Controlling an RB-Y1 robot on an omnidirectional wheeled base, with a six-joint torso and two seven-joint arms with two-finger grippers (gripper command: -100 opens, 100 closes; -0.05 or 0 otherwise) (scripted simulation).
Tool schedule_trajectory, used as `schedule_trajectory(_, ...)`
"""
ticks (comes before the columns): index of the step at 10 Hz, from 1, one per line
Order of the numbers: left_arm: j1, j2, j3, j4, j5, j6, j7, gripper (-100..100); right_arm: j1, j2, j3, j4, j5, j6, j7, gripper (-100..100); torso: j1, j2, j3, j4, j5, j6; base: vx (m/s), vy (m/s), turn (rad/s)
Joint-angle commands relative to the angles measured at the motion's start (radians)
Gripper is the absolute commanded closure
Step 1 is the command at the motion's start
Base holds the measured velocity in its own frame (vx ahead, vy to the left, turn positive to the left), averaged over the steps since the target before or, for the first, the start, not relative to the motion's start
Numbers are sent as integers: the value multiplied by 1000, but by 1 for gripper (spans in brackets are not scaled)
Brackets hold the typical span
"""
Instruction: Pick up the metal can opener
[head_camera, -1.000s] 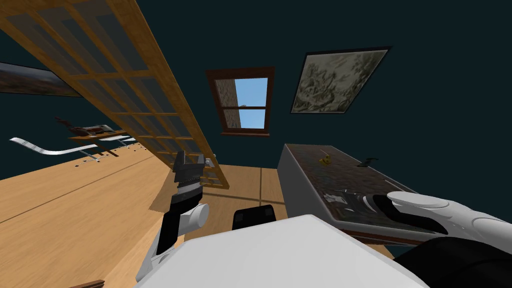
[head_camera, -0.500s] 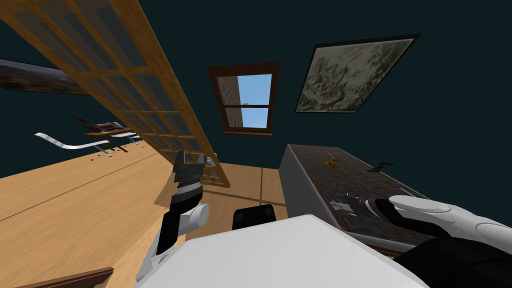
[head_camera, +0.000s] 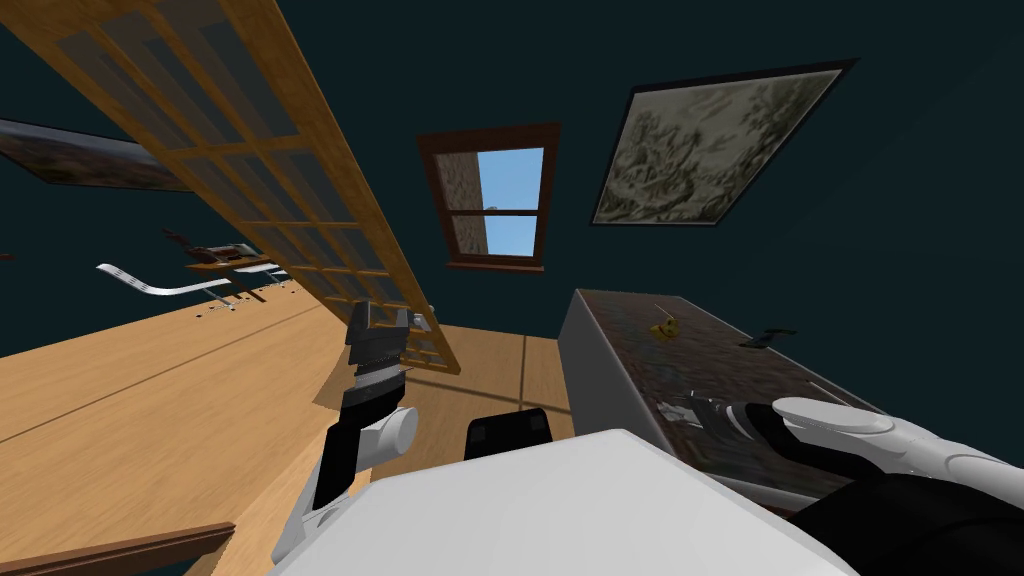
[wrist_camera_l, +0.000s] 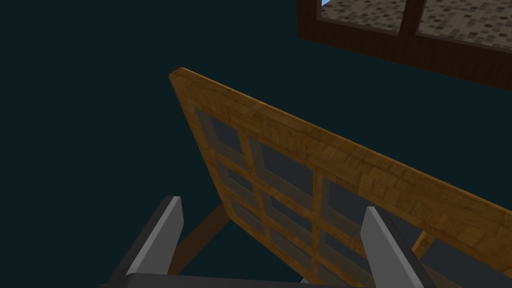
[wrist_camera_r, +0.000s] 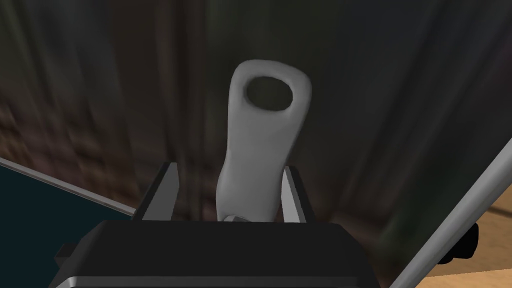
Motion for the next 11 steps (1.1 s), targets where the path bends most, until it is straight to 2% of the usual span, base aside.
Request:
schedule_trajectory(1, 0, 0, 0, 0, 0, 0, 0, 0, 0, 0, 0, 0, 0, 0, 0, 100, 0, 0, 0, 0, 0, 0, 0, 0, 0)
schedule_trajectory(4, 0, 0, 0, 0, 0, 0, 0, 0, -2, -1, -2, 0, -1, 1, 0, 100, 1, 0, 0, -1, 0, 1, 0, 0, 0)
schedule_trajectory(5, 0, 0, 0, 0, 0, 0, 0, 0, -2, -1, -2, 0, 0, 1, 0, 0, 1, 0, 0, -1, 0, 1, 0, 0, 0)
schedule_trajectory(6, 0, 0, 0, 0, 0, 0, 0, 0, -3, -13, -16, 22, -3, -35, 8, 100, 1, 0, 0, -1, 0, 1, 3, 39, -112)
schedule_trajectory(9, 0, 0, 0, 0, 0, 0, 0, 0, -8, -34, -35, 52, -5, -86, 15, 100, 5, 1, 0, -1, 1, 2, 4, 58, -82)
schedule_trajectory(10, 0, 0, 0, 0, 0, 0, 0, 0, -11, -27, -28, 52, -3, -77, 13, 100, 6, 0, 0, -1, 1, 2, 4, 25, -19)
schedule_trajectory(11, 0, 0, 0, 0, 0, 0, 0, 0, -10, -29, -30, 53, -4, -81, 14, 0, 4, 0, 0, -1, 1, 1, 0, 5, 2)
